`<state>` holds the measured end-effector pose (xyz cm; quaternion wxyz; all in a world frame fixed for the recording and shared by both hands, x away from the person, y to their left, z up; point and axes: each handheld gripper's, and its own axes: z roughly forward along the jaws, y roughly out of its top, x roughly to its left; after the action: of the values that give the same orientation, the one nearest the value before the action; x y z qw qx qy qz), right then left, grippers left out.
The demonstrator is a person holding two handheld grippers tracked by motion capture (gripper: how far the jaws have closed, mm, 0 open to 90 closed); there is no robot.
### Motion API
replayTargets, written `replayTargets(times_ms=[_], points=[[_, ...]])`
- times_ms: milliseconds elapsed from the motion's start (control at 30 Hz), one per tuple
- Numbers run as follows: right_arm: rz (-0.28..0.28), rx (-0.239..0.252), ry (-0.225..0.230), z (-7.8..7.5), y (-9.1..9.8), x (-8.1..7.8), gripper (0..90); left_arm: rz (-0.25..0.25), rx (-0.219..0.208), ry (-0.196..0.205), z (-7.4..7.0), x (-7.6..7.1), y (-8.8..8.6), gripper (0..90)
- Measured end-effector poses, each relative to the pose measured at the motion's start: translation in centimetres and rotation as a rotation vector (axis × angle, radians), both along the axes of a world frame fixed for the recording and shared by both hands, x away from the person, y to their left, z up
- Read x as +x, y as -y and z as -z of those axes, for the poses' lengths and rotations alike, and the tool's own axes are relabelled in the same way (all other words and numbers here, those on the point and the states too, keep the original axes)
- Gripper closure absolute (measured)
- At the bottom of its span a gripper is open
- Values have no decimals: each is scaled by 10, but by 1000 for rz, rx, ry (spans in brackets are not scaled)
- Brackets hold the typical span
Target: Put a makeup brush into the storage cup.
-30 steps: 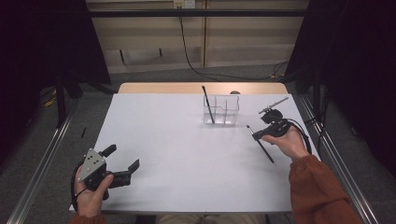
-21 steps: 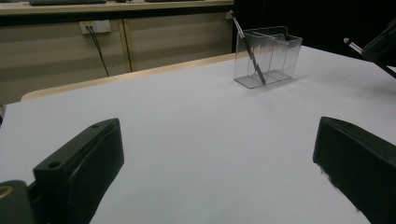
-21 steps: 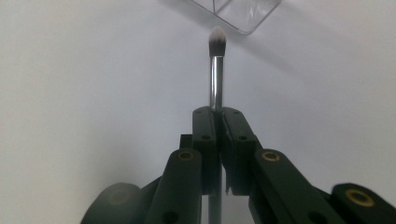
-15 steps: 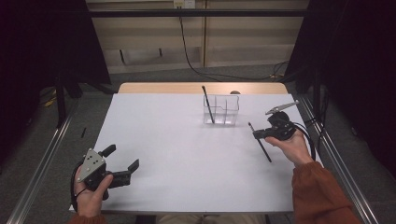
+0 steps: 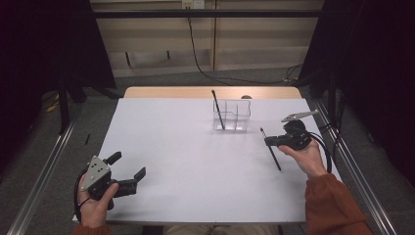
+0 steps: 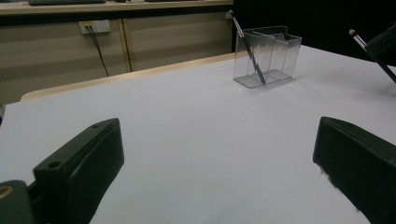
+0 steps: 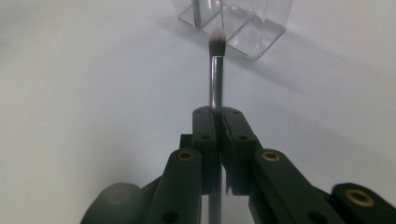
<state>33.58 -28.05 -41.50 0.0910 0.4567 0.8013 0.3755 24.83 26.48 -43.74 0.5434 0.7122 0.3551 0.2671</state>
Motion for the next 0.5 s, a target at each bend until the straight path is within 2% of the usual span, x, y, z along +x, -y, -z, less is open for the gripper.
replayTargets(times_ms=[67, 367, 500], points=[[-4, 13, 4, 0, 1, -1, 843, 0, 0, -1, 0, 0, 0, 19], [1, 79, 117, -4, 3, -6, 843, 3, 1, 0, 0, 0, 0, 19], [-26, 111, 165, -7, 1, -9, 843, 2, 0, -1, 0, 0, 0, 19]])
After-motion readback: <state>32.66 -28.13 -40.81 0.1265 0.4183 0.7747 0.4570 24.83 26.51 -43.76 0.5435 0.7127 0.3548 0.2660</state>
